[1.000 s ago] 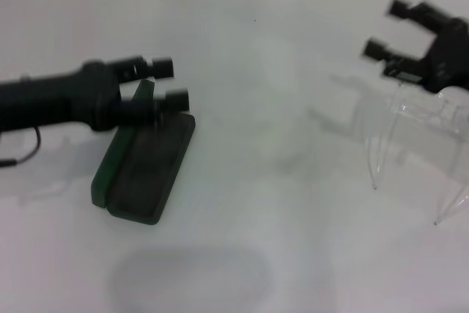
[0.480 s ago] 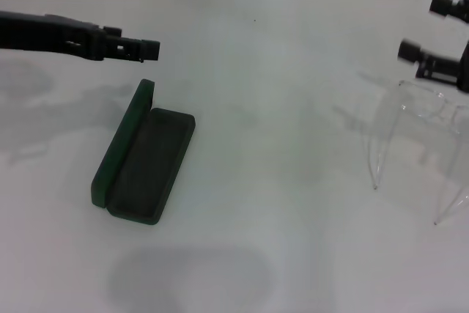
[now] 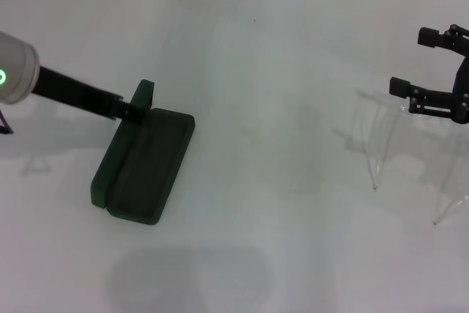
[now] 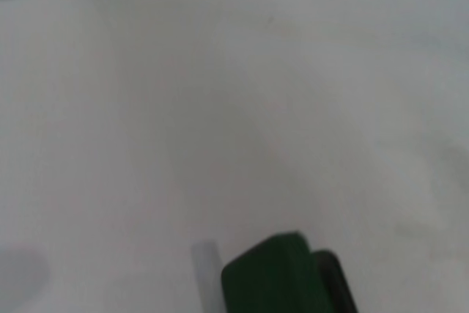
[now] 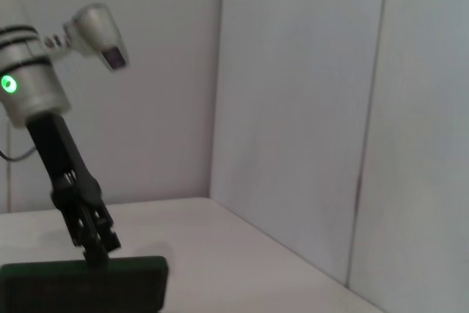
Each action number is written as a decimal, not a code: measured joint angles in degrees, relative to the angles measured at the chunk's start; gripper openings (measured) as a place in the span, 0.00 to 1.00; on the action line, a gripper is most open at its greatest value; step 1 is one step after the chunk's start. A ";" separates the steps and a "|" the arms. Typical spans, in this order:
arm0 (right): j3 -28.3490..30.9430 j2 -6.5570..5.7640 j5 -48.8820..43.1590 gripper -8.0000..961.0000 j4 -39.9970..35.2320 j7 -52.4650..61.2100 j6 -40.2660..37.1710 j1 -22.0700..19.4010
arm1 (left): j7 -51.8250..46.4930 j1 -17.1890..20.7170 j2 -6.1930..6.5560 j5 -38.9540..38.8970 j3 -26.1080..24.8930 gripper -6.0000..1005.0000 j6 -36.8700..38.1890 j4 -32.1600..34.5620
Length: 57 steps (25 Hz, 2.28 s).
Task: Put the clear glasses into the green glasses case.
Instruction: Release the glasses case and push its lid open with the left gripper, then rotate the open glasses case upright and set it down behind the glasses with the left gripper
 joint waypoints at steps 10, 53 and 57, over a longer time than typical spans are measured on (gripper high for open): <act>0.95 -0.01 -0.21 0.91 1.38 -0.36 -1.86 1.06 | 0.25 -0.96 0.04 2.08 0.12 0.86 -0.76 -4.00; 15.22 0.16 1.08 0.91 15.28 -7.31 -22.41 -1.18 | 15.39 -1.23 -0.07 -1.29 21.35 0.21 0.15 14.95; 15.76 0.00 -0.05 0.91 14.84 -7.55 -23.01 -3.51 | 16.75 -2.51 -0.07 -1.45 22.36 0.21 1.24 14.87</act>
